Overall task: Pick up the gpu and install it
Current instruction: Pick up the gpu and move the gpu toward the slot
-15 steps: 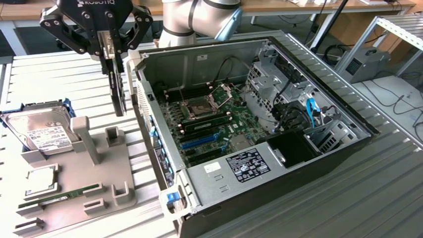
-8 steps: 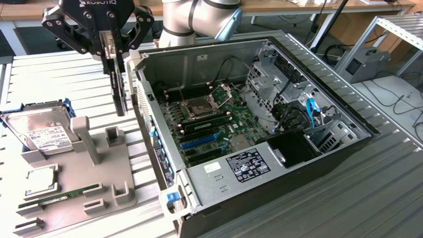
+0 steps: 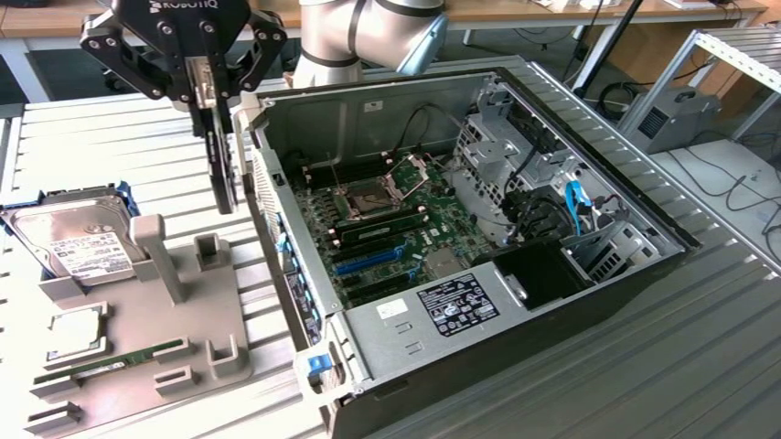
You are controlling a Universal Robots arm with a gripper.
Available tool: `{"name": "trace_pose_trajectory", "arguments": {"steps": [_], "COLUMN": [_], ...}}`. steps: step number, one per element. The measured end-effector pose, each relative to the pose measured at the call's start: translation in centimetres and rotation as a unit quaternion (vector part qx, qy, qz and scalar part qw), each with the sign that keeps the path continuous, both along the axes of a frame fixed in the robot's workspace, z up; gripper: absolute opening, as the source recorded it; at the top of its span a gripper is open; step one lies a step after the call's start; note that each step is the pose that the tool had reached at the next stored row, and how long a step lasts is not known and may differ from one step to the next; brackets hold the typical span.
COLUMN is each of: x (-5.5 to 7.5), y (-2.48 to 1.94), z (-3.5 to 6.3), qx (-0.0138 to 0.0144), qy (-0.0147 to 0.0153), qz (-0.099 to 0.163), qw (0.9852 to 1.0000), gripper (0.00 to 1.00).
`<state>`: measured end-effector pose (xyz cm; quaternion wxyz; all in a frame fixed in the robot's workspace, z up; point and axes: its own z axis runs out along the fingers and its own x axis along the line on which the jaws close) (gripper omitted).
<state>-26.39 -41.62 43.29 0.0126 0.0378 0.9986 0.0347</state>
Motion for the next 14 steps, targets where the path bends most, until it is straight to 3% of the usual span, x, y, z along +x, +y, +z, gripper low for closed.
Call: {"name": "trace_pose_trajectory", "arguments": {"steps": [14], "x": [0.29], "y": [0.00], "z": [-0.02], "qx": [0.0000], "qy": [0.0000], "qz": [0.000], "qw": [1.0000], "gripper": [0.26]}}
